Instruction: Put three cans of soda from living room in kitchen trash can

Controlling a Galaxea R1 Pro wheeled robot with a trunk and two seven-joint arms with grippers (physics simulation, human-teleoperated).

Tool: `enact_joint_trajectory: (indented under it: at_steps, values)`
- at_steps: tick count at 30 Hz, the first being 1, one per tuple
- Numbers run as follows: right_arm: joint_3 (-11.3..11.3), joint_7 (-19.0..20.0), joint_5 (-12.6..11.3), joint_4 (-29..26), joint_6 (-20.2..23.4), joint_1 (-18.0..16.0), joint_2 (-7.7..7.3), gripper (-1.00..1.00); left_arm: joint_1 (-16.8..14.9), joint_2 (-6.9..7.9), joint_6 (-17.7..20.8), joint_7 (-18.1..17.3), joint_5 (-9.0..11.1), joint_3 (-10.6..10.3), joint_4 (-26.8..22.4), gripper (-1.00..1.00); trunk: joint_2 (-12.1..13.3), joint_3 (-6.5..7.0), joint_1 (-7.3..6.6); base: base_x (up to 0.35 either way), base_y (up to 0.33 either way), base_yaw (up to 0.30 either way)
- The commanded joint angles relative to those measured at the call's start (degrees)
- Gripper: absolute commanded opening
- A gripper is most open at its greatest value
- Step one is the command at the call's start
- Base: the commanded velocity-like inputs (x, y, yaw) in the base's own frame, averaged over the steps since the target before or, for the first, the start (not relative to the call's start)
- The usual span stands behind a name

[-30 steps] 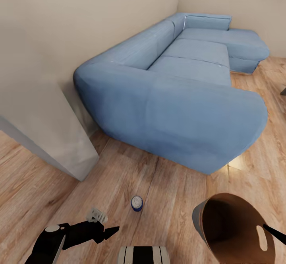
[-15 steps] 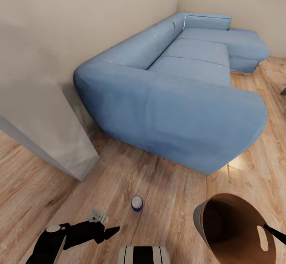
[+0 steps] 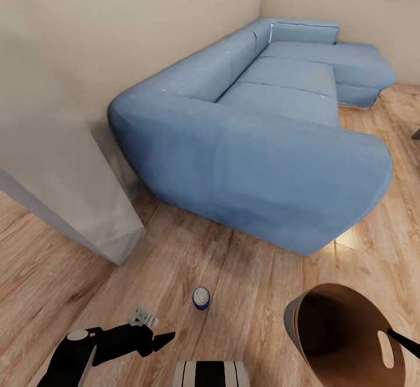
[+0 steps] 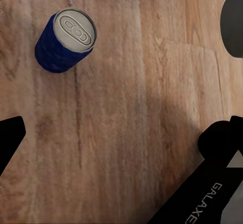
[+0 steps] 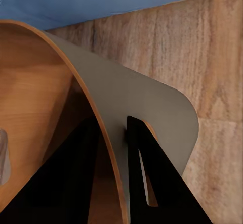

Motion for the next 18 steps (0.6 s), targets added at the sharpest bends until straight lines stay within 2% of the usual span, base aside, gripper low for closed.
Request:
enact_joint_trajectory:
  at_steps: [1, 12, 16, 17, 18]
  values:
    - [0.0, 0.1, -0.8, 0.0, 0.8, 0.0, 0.0, -1.0, 0.0, -0.02, 0.0, 0.0, 0.0, 0.0, 0.0, 1.0, 0.0, 0.0, 0.0, 0.0, 0.0, 0.0]
    - [-0.1, 0.5, -0.8, 0.0, 0.8, 0.0, 0.0, -1.0, 0.0, -0.09, 0.1, 0.3, 0.0, 0.0, 0.0, 1.0, 0.0, 0.0, 0.0, 0.0, 0.0, 0.0]
    - [-2.7, 1.1, -0.9, 0.0, 0.8, 0.0, 0.12, -1.0, 0.0, -0.09, 0.1, 0.3, 0.0, 0.0, 0.0, 1.0, 0.0, -0.2, 0.0, 0.0, 0.0, 0.0]
    - [-4.1, 2.5, -1.0, 0.0, 0.8, 0.0, 0.14, -1.0, 0.0, -0.09, 0.1, 0.3, 0.0, 0.1, 0.0, 1.0, 0.0, -0.28, 0.0, 0.0, 0.0, 0.0]
    - [-4.5, 3.2, -1.0, 0.0, 0.7, 0.0, 0.12, -1.0, 0.0, -0.09, 0.1, 0.3, 0.0, 0.1, 0.0, 1.0, 0.0, -0.37, 0.0, 0.0, 0.0, 0.0]
